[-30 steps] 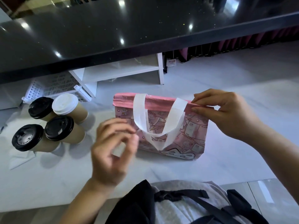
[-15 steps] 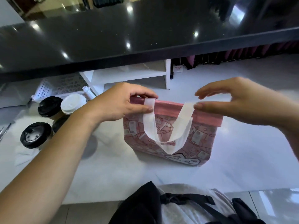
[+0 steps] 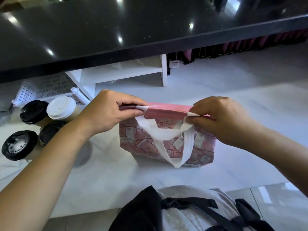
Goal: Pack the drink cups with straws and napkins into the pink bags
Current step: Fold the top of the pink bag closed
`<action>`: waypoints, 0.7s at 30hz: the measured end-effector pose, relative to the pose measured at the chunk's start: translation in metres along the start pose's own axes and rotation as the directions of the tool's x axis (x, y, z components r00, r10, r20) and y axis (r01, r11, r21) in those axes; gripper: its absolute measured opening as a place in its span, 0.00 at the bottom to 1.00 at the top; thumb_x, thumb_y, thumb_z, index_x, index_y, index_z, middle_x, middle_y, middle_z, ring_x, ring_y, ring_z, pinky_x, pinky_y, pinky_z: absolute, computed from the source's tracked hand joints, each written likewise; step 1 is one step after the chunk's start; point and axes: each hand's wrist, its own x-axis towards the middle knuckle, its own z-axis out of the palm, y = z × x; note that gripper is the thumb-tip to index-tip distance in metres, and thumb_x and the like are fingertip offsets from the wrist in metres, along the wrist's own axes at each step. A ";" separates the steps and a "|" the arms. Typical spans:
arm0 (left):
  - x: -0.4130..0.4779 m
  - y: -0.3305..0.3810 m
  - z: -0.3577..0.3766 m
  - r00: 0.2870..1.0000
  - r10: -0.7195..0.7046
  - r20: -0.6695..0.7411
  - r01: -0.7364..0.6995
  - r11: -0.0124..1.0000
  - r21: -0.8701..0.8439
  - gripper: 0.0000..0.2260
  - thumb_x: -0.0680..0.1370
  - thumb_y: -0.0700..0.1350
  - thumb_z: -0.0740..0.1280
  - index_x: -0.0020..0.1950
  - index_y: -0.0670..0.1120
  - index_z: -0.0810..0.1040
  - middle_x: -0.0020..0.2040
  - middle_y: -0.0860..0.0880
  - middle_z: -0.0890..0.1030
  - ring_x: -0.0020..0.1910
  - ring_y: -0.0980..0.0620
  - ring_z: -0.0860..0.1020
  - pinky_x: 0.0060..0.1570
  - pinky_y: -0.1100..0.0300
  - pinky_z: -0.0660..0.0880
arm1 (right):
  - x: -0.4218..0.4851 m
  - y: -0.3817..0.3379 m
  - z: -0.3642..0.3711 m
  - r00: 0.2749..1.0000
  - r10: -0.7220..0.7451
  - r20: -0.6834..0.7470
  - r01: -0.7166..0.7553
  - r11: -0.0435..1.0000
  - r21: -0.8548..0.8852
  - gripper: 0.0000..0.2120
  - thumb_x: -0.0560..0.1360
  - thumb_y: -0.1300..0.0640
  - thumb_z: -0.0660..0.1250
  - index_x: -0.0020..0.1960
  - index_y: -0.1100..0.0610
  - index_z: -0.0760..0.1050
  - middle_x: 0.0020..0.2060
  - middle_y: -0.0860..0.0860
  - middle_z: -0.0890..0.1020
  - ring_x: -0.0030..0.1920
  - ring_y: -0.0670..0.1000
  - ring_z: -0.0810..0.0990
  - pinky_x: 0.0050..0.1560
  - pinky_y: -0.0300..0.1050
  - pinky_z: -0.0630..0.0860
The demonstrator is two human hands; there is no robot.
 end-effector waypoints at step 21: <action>-0.018 -0.023 -0.005 0.990 -0.070 -0.125 0.031 0.957 -0.289 0.15 0.67 0.39 0.73 0.47 0.57 0.86 0.42 0.60 0.86 0.47 0.65 0.83 0.52 0.72 0.75 | -0.028 0.057 -0.012 0.991 -0.125 -0.040 0.130 0.980 0.153 0.15 0.79 0.43 0.62 0.59 0.46 0.83 0.58 0.34 0.81 0.74 0.42 0.68 0.75 0.58 0.59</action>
